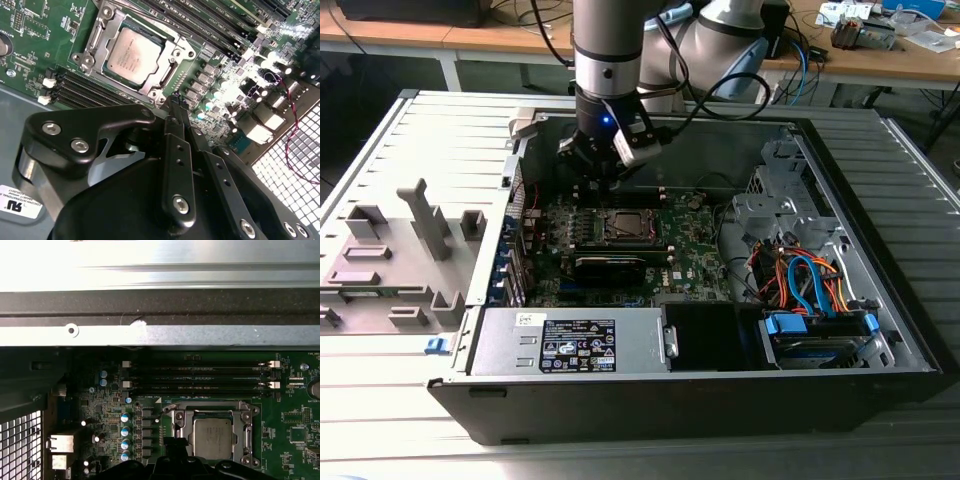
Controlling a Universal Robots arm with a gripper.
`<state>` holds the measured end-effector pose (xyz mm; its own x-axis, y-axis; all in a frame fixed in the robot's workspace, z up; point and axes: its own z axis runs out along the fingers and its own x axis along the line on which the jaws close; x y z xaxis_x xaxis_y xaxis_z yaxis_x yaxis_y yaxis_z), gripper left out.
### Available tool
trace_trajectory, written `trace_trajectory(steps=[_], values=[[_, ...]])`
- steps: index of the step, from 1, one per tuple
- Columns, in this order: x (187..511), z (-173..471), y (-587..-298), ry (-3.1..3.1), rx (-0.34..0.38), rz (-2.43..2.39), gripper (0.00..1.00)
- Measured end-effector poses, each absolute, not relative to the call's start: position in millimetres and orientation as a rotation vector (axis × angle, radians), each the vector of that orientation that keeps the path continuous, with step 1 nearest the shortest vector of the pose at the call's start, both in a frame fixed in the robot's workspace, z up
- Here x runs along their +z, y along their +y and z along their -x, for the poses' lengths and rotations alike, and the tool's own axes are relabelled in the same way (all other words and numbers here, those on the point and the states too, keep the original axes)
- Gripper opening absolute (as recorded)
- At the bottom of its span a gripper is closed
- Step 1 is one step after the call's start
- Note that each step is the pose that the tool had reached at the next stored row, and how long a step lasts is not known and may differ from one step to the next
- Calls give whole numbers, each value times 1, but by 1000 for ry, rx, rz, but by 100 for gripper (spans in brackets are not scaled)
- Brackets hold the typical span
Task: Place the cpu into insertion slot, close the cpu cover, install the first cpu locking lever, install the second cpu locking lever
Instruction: 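Install the second cpu locking lever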
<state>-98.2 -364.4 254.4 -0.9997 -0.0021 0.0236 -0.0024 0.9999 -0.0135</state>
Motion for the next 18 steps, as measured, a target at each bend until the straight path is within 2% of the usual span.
trace_trajectory(steps=[18], values=[[254, 106, -364, -3118, 21, -3, 11]])
